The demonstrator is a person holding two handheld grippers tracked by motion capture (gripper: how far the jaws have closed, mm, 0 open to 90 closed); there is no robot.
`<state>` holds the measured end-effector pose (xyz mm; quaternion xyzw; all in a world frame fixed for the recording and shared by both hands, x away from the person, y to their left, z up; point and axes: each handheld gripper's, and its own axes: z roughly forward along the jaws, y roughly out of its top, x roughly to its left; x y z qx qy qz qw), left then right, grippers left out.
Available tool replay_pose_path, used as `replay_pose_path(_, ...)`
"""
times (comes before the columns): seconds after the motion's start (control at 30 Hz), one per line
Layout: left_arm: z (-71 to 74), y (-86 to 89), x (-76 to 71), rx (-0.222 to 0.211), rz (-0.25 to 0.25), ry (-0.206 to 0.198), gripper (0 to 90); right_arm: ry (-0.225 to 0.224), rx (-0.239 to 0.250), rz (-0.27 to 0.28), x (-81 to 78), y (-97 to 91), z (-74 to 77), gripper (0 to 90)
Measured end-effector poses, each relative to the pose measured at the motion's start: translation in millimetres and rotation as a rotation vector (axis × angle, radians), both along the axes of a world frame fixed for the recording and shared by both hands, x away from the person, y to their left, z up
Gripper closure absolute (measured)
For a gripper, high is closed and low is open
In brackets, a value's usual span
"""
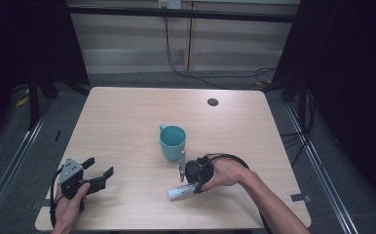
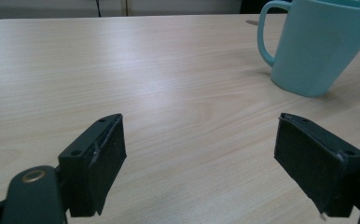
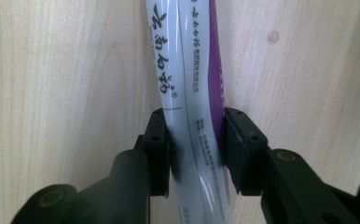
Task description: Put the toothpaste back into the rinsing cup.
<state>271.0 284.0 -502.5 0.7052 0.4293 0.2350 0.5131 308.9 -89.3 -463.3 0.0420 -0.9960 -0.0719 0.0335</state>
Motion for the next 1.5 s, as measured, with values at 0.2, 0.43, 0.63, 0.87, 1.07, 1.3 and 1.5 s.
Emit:
replay_pose_path(0.2, -0.1, -0.2, 0.1, -0.007, -0.001, 0.001, 16.4, 0.021, -0.008, -0.039, 3.2, 0.4, 0.9, 68.7)
replay_pose_path(0.43, -0.4, -0.6, 0.9, -0.020, 0.016, 0.008, 16.5, 0.013, -0.022, -0.074, 5.7, 2.5, 0.5, 75.3)
replay_pose_path(0.63, -0.3, -0.4, 0.9, -0.008, 0.008, 0.007, 16.5, 0.015, -0.028, -0.108, 4.6, 2.4, 0.6, 75.6)
replay_pose_path(0.87, -0.3, -0.4, 1.0, -0.018, 0.015, 0.011, 16.6, 0.024, -0.034, -0.129, 6.4, 3.0, 0.9, 76.2)
replay_pose_path(1.07, -0.3, -0.2, 0.9, -0.010, 0.012, 0.008, 16.5, 0.016, -0.030, -0.151, 5.0, 2.7, 1.2, 76.5)
replay_pose_path(1.3, -0.2, 0.3, 1.0, -0.009, 0.011, 0.013, 16.5, 0.012, -0.028, -0.170, 5.5, -1.1, 3.7, 76.7)
replay_pose_path(1.5, -0.2, -0.2, 0.8, -0.005, 0.015, 0.011, 16.6, 0.019, 0.022, -0.203, 5.8, -7.1, 13.7, 76.7)
